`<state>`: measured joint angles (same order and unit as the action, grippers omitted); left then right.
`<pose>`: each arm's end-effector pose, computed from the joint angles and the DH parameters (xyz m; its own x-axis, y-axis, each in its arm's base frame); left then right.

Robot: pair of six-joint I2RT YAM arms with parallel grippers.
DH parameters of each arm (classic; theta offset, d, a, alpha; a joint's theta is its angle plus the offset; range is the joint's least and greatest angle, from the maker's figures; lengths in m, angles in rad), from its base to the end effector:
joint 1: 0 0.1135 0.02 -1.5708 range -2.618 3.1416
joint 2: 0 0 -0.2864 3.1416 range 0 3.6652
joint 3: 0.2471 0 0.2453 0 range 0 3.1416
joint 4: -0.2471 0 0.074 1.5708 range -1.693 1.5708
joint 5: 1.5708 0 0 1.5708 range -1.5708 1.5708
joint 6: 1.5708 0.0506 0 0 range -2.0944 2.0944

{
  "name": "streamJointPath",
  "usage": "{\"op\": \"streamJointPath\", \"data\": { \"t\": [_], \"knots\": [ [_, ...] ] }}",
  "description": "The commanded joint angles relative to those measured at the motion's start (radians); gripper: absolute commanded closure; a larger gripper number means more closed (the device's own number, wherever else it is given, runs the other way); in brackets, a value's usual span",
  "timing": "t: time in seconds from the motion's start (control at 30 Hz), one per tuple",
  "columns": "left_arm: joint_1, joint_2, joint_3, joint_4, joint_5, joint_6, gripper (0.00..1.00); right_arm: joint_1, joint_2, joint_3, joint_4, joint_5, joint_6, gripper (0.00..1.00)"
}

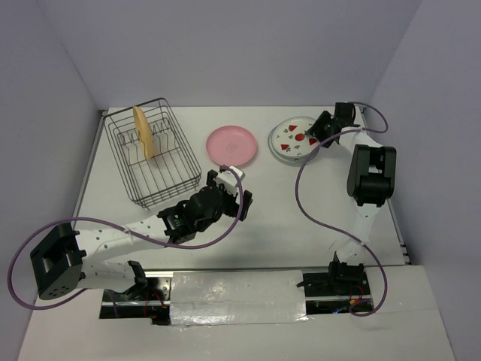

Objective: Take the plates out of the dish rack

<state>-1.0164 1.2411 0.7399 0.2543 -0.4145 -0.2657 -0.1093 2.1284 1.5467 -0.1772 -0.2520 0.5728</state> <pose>0.1654 -0.2285 0.2934 -0.2745 -0.0132 -0.9615 0.5188 0.8399 -0.1596 0.4909 -0.0412 0.1913 -0.6150 0.5955 -0.5168 0.3084 0.7849 0.5375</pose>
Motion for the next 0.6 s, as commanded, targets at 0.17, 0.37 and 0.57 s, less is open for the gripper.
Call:
{"op": "streamJointPath", "data": {
  "t": [0.17, 0.37, 0.57],
  "knots": [
    [0.004, -0.025, 0.029, 0.007, -0.015, -0.003, 0.01, 0.046, 0.001, 0.096, -0.188, 0.163, -0.034, 0.4],
    [0.004, -0.034, 0.024, 0.005, -0.017, -0.001, 0.01, 0.057, 0.013, 0.122, -0.265, 0.23, -0.031, 0.39],
    [0.002, -0.043, 0.024, 0.008, -0.012, -0.001, 0.01, 0.059, -0.013, 0.102, -0.281, 0.283, -0.05, 0.38]
  ]
}}
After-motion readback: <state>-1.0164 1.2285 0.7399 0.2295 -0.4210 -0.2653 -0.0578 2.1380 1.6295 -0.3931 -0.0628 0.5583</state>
